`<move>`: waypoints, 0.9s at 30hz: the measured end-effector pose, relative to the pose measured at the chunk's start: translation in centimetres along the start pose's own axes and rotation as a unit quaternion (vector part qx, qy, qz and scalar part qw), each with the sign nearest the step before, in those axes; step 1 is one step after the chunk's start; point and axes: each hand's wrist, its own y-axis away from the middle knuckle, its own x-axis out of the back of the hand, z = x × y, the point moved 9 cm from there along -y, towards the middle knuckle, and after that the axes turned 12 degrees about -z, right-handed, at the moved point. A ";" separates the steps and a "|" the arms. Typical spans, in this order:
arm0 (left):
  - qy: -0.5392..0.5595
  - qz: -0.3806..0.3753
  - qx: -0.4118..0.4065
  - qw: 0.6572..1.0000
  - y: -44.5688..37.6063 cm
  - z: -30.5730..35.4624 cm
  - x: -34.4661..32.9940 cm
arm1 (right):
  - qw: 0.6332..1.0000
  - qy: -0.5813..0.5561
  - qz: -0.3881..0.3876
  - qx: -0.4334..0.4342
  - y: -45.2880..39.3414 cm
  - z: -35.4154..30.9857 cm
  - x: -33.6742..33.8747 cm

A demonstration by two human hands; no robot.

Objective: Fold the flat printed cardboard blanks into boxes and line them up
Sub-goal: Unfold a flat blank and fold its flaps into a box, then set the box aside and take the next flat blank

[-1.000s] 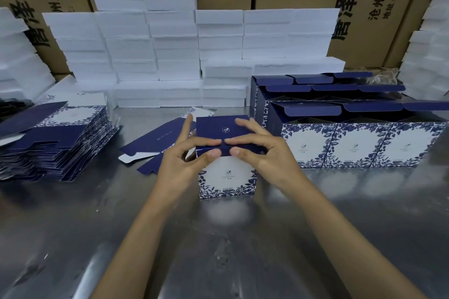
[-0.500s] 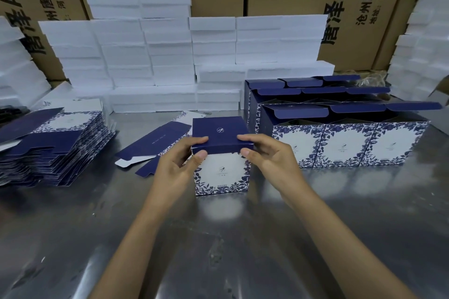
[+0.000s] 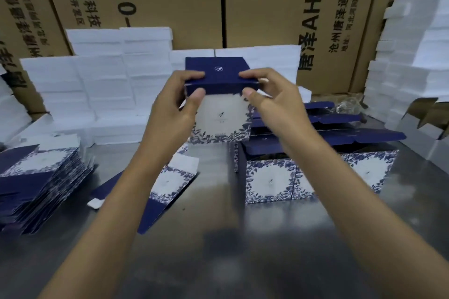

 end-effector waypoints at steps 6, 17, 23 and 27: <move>0.042 -0.058 0.007 0.997 -10.2 0.0 -10.8 | 0.989 0.071 0.096 -0.092 -3.9 1.4 12.5; -0.036 -0.124 0.036 0.991 -23.2 -5.7 -25.8 | 0.961 0.052 0.197 -0.186 -10.7 11.7 26.5; -0.089 -0.164 0.078 0.979 -24.7 -11.2 -29.5 | 0.956 0.035 0.174 -0.232 -12.5 19.2 27.4; -0.082 -0.142 0.083 0.983 -25.3 -13.0 -29.2 | 0.963 0.079 0.143 -0.216 -14.3 20.6 26.9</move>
